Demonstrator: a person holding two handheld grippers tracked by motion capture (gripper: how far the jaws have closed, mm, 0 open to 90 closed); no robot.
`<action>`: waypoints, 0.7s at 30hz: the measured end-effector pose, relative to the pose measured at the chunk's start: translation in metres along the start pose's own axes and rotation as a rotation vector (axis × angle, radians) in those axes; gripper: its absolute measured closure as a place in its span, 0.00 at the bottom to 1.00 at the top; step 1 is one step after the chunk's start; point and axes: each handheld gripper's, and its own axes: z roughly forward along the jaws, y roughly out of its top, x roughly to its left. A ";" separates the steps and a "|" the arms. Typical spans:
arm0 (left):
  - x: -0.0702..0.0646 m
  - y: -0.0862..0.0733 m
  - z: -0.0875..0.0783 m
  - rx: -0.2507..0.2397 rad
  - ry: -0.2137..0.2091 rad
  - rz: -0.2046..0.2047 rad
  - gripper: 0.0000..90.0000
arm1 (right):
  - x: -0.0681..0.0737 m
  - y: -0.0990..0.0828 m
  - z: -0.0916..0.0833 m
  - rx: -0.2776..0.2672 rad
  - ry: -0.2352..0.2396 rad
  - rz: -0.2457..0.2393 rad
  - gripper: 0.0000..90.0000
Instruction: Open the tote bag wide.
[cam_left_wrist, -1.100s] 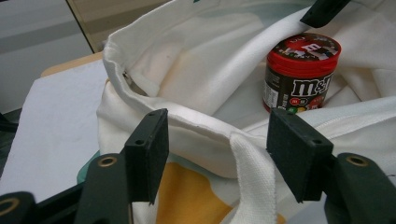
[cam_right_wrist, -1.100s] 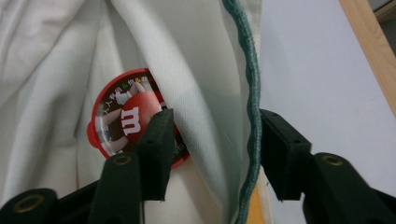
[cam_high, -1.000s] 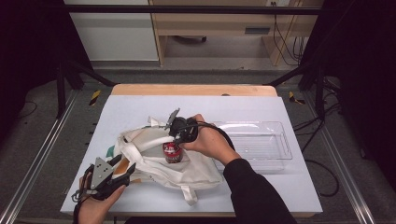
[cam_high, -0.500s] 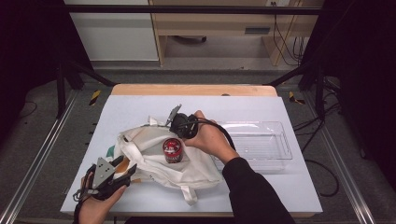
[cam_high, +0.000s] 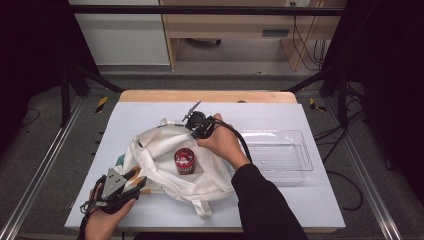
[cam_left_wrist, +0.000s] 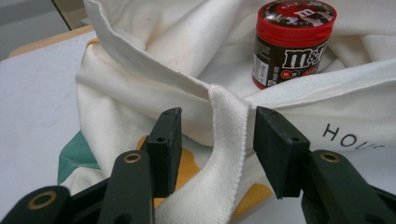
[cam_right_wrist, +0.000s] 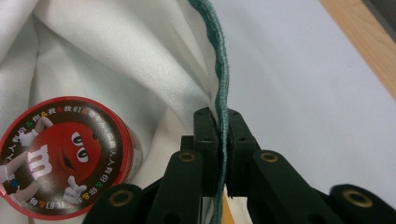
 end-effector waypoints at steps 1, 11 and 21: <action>0.000 0.000 0.000 -0.004 -0.001 -0.003 0.58 | 0.001 0.001 0.000 -0.003 -0.002 -0.005 0.95; -0.006 0.010 -0.009 -0.072 0.014 -0.016 0.50 | 0.002 -0.005 -0.005 -0.043 0.027 -0.019 0.87; 0.003 0.014 0.011 -0.041 0.061 -0.104 0.40 | -0.001 -0.001 -0.017 -0.130 0.026 -0.024 0.53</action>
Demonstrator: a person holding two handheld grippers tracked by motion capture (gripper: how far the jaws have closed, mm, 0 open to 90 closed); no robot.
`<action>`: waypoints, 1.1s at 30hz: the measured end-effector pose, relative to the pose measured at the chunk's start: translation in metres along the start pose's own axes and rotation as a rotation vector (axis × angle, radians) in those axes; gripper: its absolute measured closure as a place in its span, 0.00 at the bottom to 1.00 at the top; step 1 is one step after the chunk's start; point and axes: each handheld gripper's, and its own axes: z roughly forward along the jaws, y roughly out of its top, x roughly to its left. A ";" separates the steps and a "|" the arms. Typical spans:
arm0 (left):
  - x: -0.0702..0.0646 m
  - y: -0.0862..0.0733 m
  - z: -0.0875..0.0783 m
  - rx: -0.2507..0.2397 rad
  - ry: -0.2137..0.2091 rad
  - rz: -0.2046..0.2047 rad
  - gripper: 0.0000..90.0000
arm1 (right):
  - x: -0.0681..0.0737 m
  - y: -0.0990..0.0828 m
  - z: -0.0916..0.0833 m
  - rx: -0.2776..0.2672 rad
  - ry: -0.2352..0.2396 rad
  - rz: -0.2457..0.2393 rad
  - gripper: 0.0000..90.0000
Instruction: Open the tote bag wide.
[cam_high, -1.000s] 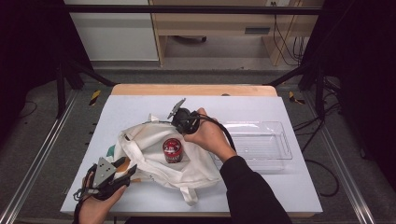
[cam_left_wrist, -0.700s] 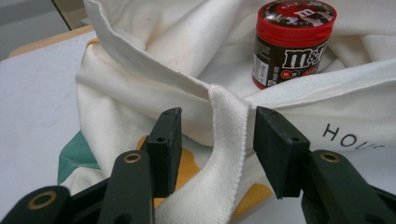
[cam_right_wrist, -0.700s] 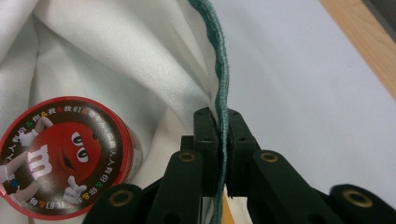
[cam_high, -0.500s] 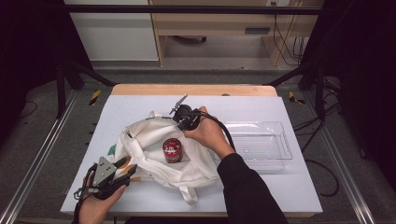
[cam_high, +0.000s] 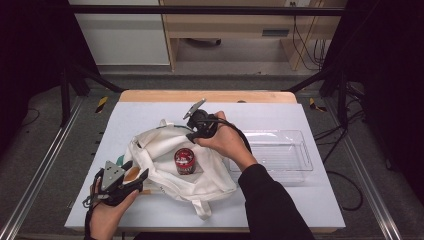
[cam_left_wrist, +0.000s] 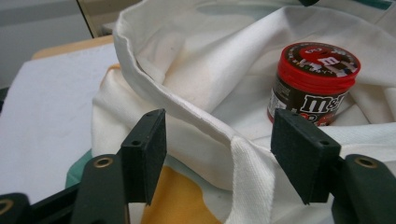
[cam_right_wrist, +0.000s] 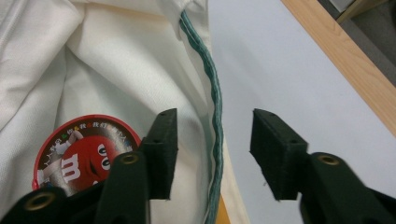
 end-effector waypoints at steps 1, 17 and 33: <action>-0.001 -0.001 0.002 0.010 -0.002 0.005 0.40 | 0.001 0.002 0.000 -0.001 0.000 -0.005 0.52; -0.006 -0.003 0.011 0.050 -0.047 0.027 0.63 | 0.019 0.020 0.035 0.104 0.043 -0.144 0.47; -0.008 -0.001 0.011 0.038 -0.058 0.078 0.79 | 0.018 0.022 0.039 0.181 0.050 -0.196 0.94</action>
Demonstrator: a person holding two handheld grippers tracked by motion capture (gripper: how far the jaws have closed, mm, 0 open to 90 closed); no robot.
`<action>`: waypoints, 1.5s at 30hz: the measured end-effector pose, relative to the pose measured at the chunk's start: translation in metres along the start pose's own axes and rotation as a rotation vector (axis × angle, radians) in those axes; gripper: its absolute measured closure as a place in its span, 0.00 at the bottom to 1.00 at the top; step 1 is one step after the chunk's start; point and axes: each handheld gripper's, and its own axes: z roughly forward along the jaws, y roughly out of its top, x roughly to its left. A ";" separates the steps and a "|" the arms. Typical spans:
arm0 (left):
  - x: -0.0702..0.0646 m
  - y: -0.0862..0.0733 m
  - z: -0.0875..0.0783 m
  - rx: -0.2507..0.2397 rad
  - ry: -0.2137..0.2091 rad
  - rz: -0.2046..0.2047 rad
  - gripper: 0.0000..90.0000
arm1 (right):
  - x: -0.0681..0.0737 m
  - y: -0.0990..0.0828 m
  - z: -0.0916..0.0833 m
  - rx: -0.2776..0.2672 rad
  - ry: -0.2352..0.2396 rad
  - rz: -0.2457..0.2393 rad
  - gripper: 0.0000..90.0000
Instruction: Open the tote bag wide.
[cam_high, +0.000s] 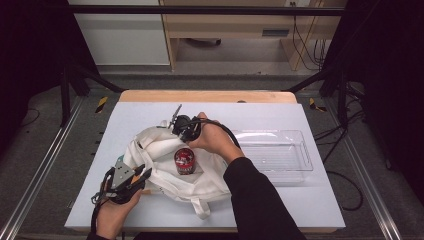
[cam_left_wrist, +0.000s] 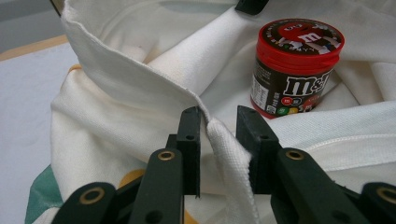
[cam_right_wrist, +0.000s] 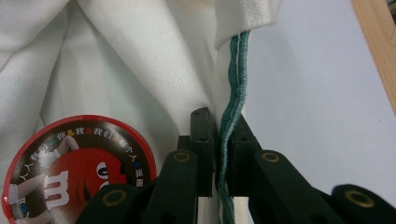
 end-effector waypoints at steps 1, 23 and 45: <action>0.000 0.000 0.000 -0.001 0.000 0.001 0.80 | 0.000 0.000 0.000 -0.002 0.000 0.005 0.93; -0.003 0.000 -0.007 0.035 -0.018 0.057 0.92 | -0.019 -0.013 -0.014 -0.109 -0.063 0.073 0.97; -0.004 -0.005 -0.011 0.072 -0.017 0.075 0.93 | -0.044 -0.028 0.004 -0.079 -0.092 0.184 0.97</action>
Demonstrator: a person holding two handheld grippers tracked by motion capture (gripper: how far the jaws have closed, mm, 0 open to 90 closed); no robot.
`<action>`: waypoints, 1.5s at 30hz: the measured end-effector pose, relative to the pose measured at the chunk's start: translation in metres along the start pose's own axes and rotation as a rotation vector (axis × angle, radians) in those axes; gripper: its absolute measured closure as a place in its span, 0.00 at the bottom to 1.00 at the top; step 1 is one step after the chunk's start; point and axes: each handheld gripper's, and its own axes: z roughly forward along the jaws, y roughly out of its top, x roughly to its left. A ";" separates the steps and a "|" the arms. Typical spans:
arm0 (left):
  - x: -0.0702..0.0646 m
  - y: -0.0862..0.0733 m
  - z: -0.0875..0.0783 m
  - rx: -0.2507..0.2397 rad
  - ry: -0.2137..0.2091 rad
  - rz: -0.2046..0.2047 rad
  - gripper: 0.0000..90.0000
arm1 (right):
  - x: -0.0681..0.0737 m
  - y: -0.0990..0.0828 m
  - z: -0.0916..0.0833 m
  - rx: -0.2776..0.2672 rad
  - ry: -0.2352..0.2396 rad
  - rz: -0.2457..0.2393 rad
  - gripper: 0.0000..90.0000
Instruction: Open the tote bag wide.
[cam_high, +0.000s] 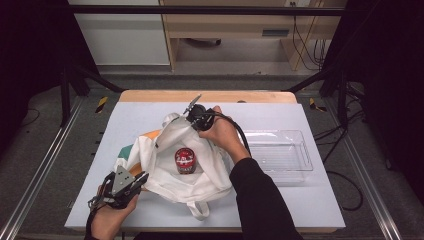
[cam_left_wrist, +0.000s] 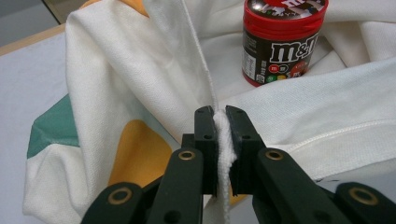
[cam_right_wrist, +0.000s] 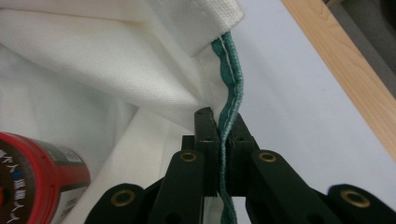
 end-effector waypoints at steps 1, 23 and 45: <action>0.000 0.000 0.000 0.004 0.001 0.005 0.93 | 0.000 0.000 0.003 0.006 -0.004 -0.004 0.97; 0.000 -0.005 0.000 -0.024 -0.004 -0.011 0.87 | -0.002 -0.011 0.003 0.001 -0.033 0.119 0.70; -0.003 -0.004 0.003 -0.035 0.030 0.003 0.69 | 0.011 -0.041 -0.061 -0.147 -0.055 0.161 0.45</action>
